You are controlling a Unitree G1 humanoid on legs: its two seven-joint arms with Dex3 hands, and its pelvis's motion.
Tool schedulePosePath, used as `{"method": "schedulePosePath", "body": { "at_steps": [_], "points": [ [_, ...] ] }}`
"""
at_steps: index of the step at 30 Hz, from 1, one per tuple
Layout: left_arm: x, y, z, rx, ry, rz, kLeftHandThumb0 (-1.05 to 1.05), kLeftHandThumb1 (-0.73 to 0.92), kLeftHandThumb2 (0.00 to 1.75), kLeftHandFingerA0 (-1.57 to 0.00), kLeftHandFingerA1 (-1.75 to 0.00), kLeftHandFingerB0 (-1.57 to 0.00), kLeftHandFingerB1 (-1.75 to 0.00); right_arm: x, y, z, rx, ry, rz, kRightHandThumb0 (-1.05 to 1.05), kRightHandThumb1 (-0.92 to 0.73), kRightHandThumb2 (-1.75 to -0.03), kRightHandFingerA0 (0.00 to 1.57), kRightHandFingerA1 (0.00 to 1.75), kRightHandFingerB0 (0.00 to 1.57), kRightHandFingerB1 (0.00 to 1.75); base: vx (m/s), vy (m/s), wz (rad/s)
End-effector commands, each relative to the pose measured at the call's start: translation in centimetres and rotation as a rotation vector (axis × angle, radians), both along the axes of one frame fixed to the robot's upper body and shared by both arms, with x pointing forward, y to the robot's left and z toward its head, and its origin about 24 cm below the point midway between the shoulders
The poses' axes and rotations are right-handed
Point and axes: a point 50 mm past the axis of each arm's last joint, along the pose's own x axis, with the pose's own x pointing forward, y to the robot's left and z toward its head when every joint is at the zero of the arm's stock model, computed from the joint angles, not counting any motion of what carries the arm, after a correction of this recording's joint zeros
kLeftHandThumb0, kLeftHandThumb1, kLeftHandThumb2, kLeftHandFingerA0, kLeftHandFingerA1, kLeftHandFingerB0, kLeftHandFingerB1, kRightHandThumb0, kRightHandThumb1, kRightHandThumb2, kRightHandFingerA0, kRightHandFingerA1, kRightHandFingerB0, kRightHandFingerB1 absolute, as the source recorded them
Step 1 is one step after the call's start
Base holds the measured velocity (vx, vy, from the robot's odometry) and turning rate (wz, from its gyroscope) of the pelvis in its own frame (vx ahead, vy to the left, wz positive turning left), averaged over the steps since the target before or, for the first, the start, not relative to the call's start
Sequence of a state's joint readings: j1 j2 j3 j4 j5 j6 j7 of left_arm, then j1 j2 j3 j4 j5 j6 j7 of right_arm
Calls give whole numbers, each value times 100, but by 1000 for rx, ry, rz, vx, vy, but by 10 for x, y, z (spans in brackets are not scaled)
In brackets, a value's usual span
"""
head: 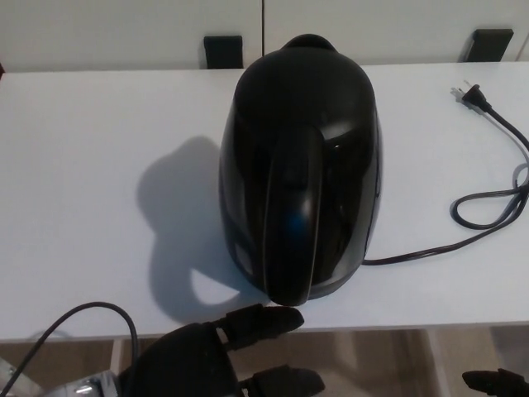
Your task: The robot walk towards a table in front and click the button on the base of the boilling pot using its left middle finger
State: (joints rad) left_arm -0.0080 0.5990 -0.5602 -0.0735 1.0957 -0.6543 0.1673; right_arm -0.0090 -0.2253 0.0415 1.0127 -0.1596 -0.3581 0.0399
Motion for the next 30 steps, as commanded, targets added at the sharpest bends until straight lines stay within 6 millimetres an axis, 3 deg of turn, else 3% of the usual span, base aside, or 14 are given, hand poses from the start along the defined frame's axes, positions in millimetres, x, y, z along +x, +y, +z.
{"method": "schedulePosePath", "body": {
  "at_steps": [1, 3, 6, 7, 10, 14, 15, 18, 20, 22, 23, 26, 29, 30],
  "points": [
    [4, 4, -1, 11, -21, 8, -25, 67, 110, 0, -48, 0, -48, -1, -4, 1, -10, 1, 0, -16, -53, -55, 68, 54, 43, 45, 0, 0, 0],
    [4, 5, -1, 15, -30, 6, -45, 68, 72, -12, -31, -10, -31, 0, -4, 2, -13, 1, 0, -17, -53, -55, 68, 54, 43, 44, 0, 0, 0],
    [5, 4, -3, 8, -34, 8, -44, 68, 72, -13, -32, -10, -32, 1, -4, 2, -16, 1, 3, -16, -53, -55, 66, 54, 43, 45, 0, 0, 0],
    [6, 4, -3, 12, -30, 11, -25, 67, 111, 0, -48, 0, -48, 1, -4, 2, -19, -1, 4, -16, -52, -55, 67, 54, 44, 45, 0, 0, 0],
    [6, 4, -3, 14, -34, 12, -45, 69, 73, -12, -31, -10, -31, 2, -4, 2, -28, 3, 8, -17, -54, -55, 66, 52, 43, 44, 0, 0, 0],
    [8, 5, -6, 34, -21, 24, -25, 68, 112, 0, -48, 0, -48, 2, -3, 2, -53, 8, 18, -18, -54, -55, 65, 53, 42, 43, 0, 0, 0],
    [8, 6, -7, 32, -20, 27, -45, 70, 73, -12, -31, -10, -32, 2, -3, 2, -53, 9, 17, -17, -54, -55, 65, 53, 42, 43, 0, 0, 0],
    [10, 7, -9, 41, -7, 39, -45, 70, 73, -12, -31, -11, -31, 2, -3, 2, -45, 9, 18, -16, -54, -55, 65, 54, 42, 44, 0, 0, 0],
    [11, 8, -12, 58, 3, 43, -25, 67, 111, 0, -48, 0, -48, 2, -3, 2, -49, 9, 23, -17, -53, -55, 67, 54, 42, 44, 0, 0, 0],
    [11, 9, -15, 57, 9, 47, -45, 70, 73, -13, -31, -11, -31, 1, -3, 2, -47, 10, 27, -17, -54, -55, 69, 54, 42, 44, 0, 0, 0],
    [11, 9, -15, 68, 8, 46, -25, 67, 111, 0, -48, 0, -48, 1, -3, 3, -41, 6, 25, -16, -53, -55, 70, 55, 43, 45, 0, 0, 0],
    [12, 11, -21, 101, 6, 47, -26, 67, 111, 0, -47, 0, -48, 2, -4, 3, -35, -4, 36, -18, -54, -55, 72, 55, 42, 45, 0, 0, 0],
    [11, 12, -27, 112, 19, 49, -40, 76, 65, -17, -28, -11, -24, 4, -4, 3, -32, 2, 27, -17, -54, -55, 69, 54, 42, 44, 0, 0, 0],
    [10, 14, -34, 129, 22, 43, -26, 69, 113, 0, -47, 0, -48, 4, -3, 3, -31, 3, 22, -16, -54, -55, 65, 53, 43, 44, 0, 0, 0]
  ]
}}
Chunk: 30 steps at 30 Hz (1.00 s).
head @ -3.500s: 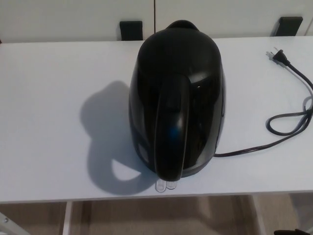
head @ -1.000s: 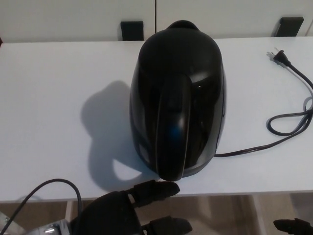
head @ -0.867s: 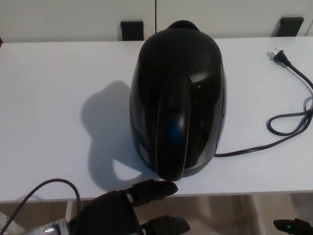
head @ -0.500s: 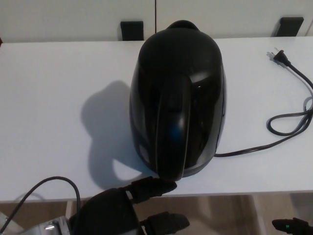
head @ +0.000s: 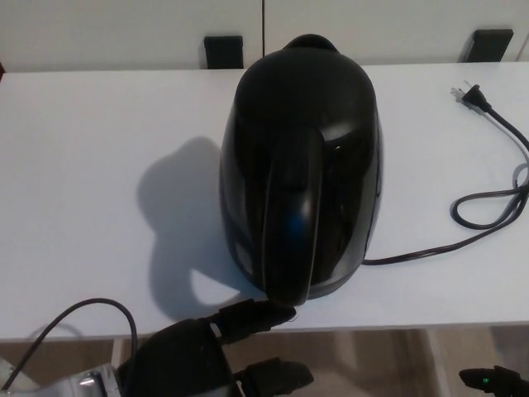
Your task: The robot walk towards a table in front and click the button on the base of the boilling pot using its left middle finger
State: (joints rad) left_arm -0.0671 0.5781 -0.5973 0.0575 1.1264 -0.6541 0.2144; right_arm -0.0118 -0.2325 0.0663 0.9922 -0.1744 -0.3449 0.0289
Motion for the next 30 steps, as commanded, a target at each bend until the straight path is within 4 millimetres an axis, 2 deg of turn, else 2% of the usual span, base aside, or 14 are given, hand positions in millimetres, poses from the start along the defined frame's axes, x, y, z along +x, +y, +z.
{"method": "schedulePosePath", "body": {
  "at_steps": [1, 3, 4, 5, 6, 16, 17, 19, 20, 22, 27, 28, 29, 30],
  "points": [
    [-1, 11, -21, 101, 12, 20, -26, 69, 113, 0, -47, 0, -49, 0, -5, 1, -9, 6, -8, -16, -54, -55, 63, 53, 43, 44, 0, 0, 0],
    [-4, 12, -24, 102, 17, 21, -26, 68, 113, 0, -47, 0, -48, 1, -5, 1, -18, 13, -12, -17, -54, -55, 64, 52, 43, 44, 0, 0, 0],
    [-5, 12, -24, 98, 17, 21, -41, 76, 64, -18, -28, -11, -26, 1, -5, 1, -21, 13, -12, -17, -54, -55, 66, 52, 43, 43, 0, 0, 0],
    [-8, 12, -25, 100, 13, 19, -26, 67, 112, 0, -48, 0, -48, 2, -4, 2, -18, 10, -12, -16, -54, -55, 66, 53, 42, 44, 0, 0, 0],
    [-11, 13, -24, 112, 8, 11, -26, 68, 113, 0, -48, 0, -48, 2, -4, 2, -9, 8, -12, -16, -54, -55, 66, 53, 42, 44, 0, 0, 0],
    [-52, 18, -21, 28, 32, -56, -27, 66, 112, 0, -47, 0, -48, -1, -5, 0, -43, 24, 0, -17, -54, -55, 68, 52, 42, 43, 0, 0, 0],
    [-62, 23, -25, 21, 63, -62, -49, 70, 76, -14, -33, -12, -33, -2, -5, 0, -42, 29, 1, -18, -54, -55, 69, 53, 42, 43, 0, 0, 0],
    [-71, 28, -28, 35, 91, -60, -49, 71, 76, -14, -33, -12, -33, -3, -5, -1, -35, 32, 2, -17, -54, -55, 68, 53, 42, 43, 0, 0, 0],
    [-77, 37, -35, 70, 130, -36, -43, 78, 65, -19, -28, -13, -26, -4, -4, -2, -37, 43, 9, -18, -55, -55, 65, 51, 42, 42, 0, 0, 0],
    [-80, 42, -40, 89, 148, -17, -42, 79, 65, -19, -28, -12, -26, -6, -4, -3, -42, 46, 13, -18, -54, -55, 64, 50, 42, 42, 0, 0, 0],
    [-78, 68, -68, 140, 245, 149, -44, 84, 67, -19, -28, -12, -26, -12, -5, -7, -55, 68, 19, -19, -55, -56, 66, 50, 41, 42, 0, 0, 0],
    [-70, 85, -83, 157, 336, 321, -49, 81, 66, -22, -29, -13, -26, -13, -3, -8, -52, 73, 21, -19, -55, -56, 65, 51, 41, 42, 0, 0, 0],
    [-66, 91, -88, 159, 370, 395, -57, 66, 83, -17, -38, -9, -36, -14, -3, -8, -47, 75, 17, -19, -54, -56, 66, 52, 41, 42, 0, 0, 0],
    [-65, 93, -90, 158, 380, 419, -57, 66, 83, -17, -38, -9, -36, -14, -3, -8, -46, 76, 16, -19, -54, -56, 66, 52, 41, 42, 0, 0, 0]
  ]
}}
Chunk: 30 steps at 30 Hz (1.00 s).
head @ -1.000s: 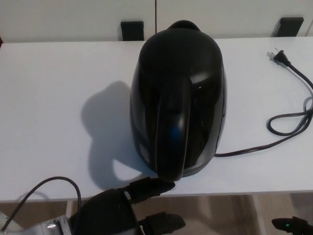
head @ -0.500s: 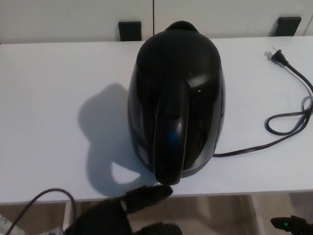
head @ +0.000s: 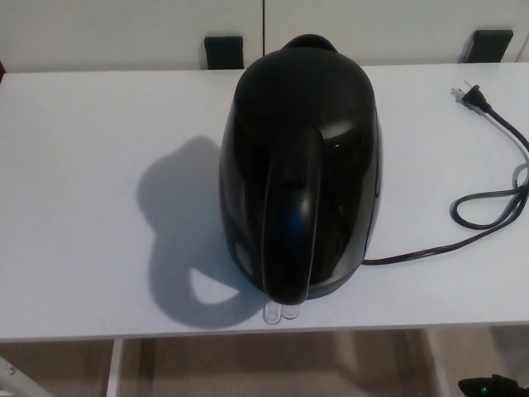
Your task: The robot walk towards a table in front and click the button on the base of the boilling pot using its left middle finger
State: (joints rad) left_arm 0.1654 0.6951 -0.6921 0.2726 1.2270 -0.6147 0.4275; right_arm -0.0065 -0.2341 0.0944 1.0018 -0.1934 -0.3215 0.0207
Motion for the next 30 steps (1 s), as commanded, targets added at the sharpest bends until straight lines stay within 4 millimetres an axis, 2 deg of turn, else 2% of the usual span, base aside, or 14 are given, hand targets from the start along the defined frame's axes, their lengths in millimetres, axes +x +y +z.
{"method": "schedulePosePath", "body": {
  "at_steps": [1, 2, 3, 4, 7, 8, 10, 12, 13, 15, 16, 20, 21, 30],
  "points": [
    [21, 40, -28, 45, 113, 398, -54, 77, 66, -25, -30, -12, -24, -9, -4, -3, -15, 29, -13, -18, -54, -55, 66, 52, 41, 42, 0, 0, 0],
    [32, 50, -35, 70, 170, 558, -65, 61, 89, -17, -42, -5, -34, -9, -4, -4, -17, 30, -15, -17, -54, -55, 68, 53, 42, 43, 0, 0, 0],
    [37, 57, -38, 82, 211, 658, -63, 75, 64, -24, -29, -12, -22, -9, -5, -4, -20, 32, -16, -18, -54, -55, 69, 54, 43, 43, 0, 0, 0],
    [43, 64, -41, 84, 240, 753, -67, 59, 87, -20, -42, -8, -37, -8, -5, -4, -24, 34, -15, -18, -53, -55, 68, 53, 43, 43, 0, 0, 0],
    [52, 76, -44, 65, 282, 922, -69, 59, 87, -20, -42, -9, -38, -7, -4, -4, -19, 33, -14, -17, -54, -55, 67, 53, 43, 43, 0, 0, 0],
    [57, 88, -46, 46, 332, 1100, -67, 69, 61, -26, -30, -19, -28, -6, -4, -4, -24, 35, -15, -17, -54, -55, 67, 53, 43, 43, 0, 0, 0],
    [58, 99, -46, -6, 354, 1246, -70, 56, 85, -24, -43, -19, -40, -4, -4, -3, -27, 35, -9, -18, -55, -56, 67, 52, 41, 42, 0, 0, 0],
    [59, 109, -44, -45, 358, 1345, -69, 54, 85, -28, -44, -21, -41, -1, -5, -2, -34, 29, -3, -19, -54, -56, 67, 52, 41, 42, 0, 0, 0],
    [61, 113, -43, -54, 352, 1371, -66, 67, 61, -41, -34, -28, -30, 1, -5, -1, -34, 24, -3, -19, -55, -56, 67, 53, 42, 42, 0, 0, 0],
    [62, 116, -41, -62, 354, 1392, -67, 67, 61, -41, -34, -27, -30, 4, -5, 1, -35, 17, 0, -19, -55, -55, 68, 54, 42, 43, 0, 0, 0],
    [64, 121, -39, -91, 377, 1435, -71, 55, 87, -29, -45, -18, -41, 7, -6, 2, -36, 10, -6, -18, -55, -55, 69, 54, 43, 43, 0, 0, 0],
    [69, 128, -33, -218, 411, 1523, -69, 53, 85, -31, -46, -22, -42, 14, -10, 6, -35, -6, -27, -18, -54, -55, 70, 55, 42, 44, 0, 0, 0],
    [69, 130, -32, -239, 413, 1541, -65, 63, 58, -39, -33, -29, -29, 14, -10, 6, -43, -8, -24, -20, -54, -55, 71, 56, 43, 43, 0, 0, 0],
    [53, 131, -38, -244, 460, 1555, -61, 60, 59, -43, -34, -31, -31, 3, -11, 0, -48, 33, -25, -19, -55, -55, 67, 54, 42, 43, 0, 0, 0]
  ]
}}
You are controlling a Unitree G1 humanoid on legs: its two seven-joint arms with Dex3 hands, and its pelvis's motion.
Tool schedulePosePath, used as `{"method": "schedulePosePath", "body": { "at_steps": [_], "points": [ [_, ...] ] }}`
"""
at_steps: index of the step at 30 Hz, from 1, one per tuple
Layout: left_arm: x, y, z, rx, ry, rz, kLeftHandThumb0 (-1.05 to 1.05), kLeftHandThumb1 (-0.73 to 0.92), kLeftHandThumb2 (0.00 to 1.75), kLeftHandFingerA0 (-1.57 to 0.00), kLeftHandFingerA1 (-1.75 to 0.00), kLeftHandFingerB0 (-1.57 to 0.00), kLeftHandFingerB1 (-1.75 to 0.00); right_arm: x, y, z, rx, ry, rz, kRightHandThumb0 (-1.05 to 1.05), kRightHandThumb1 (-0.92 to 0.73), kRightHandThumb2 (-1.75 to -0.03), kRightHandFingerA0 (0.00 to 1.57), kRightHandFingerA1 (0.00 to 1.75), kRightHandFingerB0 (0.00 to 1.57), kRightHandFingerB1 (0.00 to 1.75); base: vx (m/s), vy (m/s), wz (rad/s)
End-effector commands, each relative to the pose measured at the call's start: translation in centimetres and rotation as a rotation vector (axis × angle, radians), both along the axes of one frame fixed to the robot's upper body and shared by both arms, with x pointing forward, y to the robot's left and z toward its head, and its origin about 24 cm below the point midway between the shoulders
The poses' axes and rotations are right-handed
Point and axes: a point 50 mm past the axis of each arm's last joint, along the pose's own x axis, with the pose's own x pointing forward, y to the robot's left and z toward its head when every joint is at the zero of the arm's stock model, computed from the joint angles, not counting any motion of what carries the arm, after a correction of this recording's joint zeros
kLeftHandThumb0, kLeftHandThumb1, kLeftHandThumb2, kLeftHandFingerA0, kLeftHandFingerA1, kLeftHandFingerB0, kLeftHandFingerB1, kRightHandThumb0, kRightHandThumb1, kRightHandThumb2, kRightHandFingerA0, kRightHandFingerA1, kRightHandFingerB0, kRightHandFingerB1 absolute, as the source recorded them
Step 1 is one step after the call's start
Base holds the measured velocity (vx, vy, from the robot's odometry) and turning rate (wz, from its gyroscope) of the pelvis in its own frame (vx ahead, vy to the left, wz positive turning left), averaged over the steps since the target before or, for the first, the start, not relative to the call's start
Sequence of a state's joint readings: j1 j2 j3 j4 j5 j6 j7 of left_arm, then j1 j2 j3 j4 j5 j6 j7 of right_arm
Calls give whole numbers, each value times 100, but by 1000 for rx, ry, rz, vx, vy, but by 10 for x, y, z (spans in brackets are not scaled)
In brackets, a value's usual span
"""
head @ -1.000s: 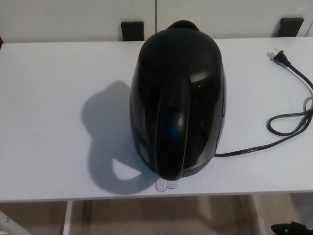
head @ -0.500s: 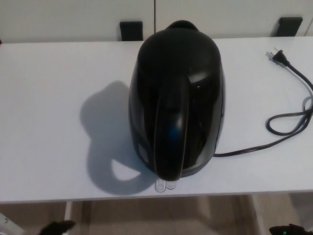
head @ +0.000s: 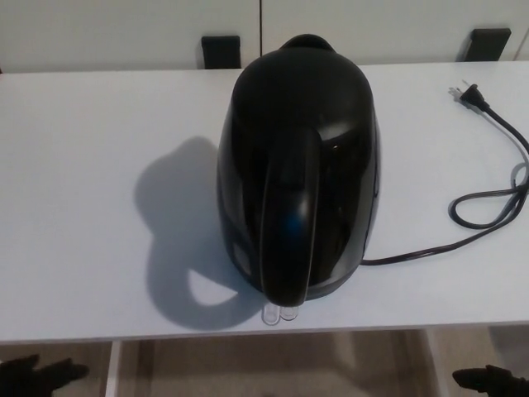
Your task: The robot walk towards a table in front and click the button on the base of the boilling pot using its left middle finger
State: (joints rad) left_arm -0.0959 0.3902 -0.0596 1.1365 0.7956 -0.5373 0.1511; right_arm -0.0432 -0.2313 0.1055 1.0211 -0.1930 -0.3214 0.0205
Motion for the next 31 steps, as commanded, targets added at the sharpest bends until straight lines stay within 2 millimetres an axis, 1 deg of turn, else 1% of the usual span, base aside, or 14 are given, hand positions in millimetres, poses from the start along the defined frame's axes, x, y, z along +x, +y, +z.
{"method": "schedulePosePath", "body": {
  "at_steps": [1, 5, 10, 15, 17, 22, 23, 25, 26, 31],
  "points": [
    [-16, 23, -8, -226, 111, 393, -61, 60, 59, -43, -34, -31, -31, -7, -14, -3, -50, 46, -38, -19, -55, -55, 67, 54, 42, 43, 0, 0, 0],
    [-14, 21, -8, -247, 123, 384, -60, 61, 59, -41, -34, -30, -31, -7, -14, -2, -49, 41, -34, -18, -55, -56, 65, 54, 43, 43, 0, 0, 0],
    [-11, 20, -7, -249, 123, 375, -61, 60, 59, -42, -34, -32, -31, -4, -14, -2, -43, 45, -41, -17, -55, -55, 67, 54, 41, 43, 0, 0, 0],
    [-14, 20, -8, -269, 129, 387, -60, 59, 59, -43, -34, -32, -31, -6, -13, -3, -60, 53, -29, -19, -55, -56, 69, 54, 42, 42, 0, 0, 0],
    [-14, 19, -8, -271, 134, 383, -60, 60, 59, -43, -35, -32, -31, -6, -13, -3, -54, 50, -27, -19, -55, -56, 67, 54, 41, 42, 0, 0, 0],
    [-14, 15, -8, -294, 137, 357, -60, 59, 59, -44, -35, -32, -31, -6, -13, -3, -67, 54, -20, -20, -55, -56, 67, 54, 43, 42, 0, 0, 0],
    [-14, 15, -9, -297, 141, 357, -66, 49, 81, -38, -47, -26, -42, -6, -13, -3, -68, 55, -18, -20, -55, -56, 67, 54, 42, 42, 0, 0, 0],
    [-14, 14, -9, -299, 143, 353, -66, 49, 81, -38, -47, -26, -42, -6, -13, -3, -60, 56, -20, -20, -55, -56, 68, 54, 42, 42, 0, 0, 0],
    [-14, 14, -8, -294, 143, 346, -60, 60, 59, -45, -35, -32, -31, -6, -13, -3, -57, 54, -21, -20, -55, -56, 69, 55, 42, 42, 0, 0, 0],
    [-13, 14, -8, -299, 147, 344, -61, 58, 57, -46, -34, -32, -30, -5, -12, -3, -57, 53, -20, -20, -55, -56, 67, 55, 41, 42, 0, 0, 0]
  ]
}}
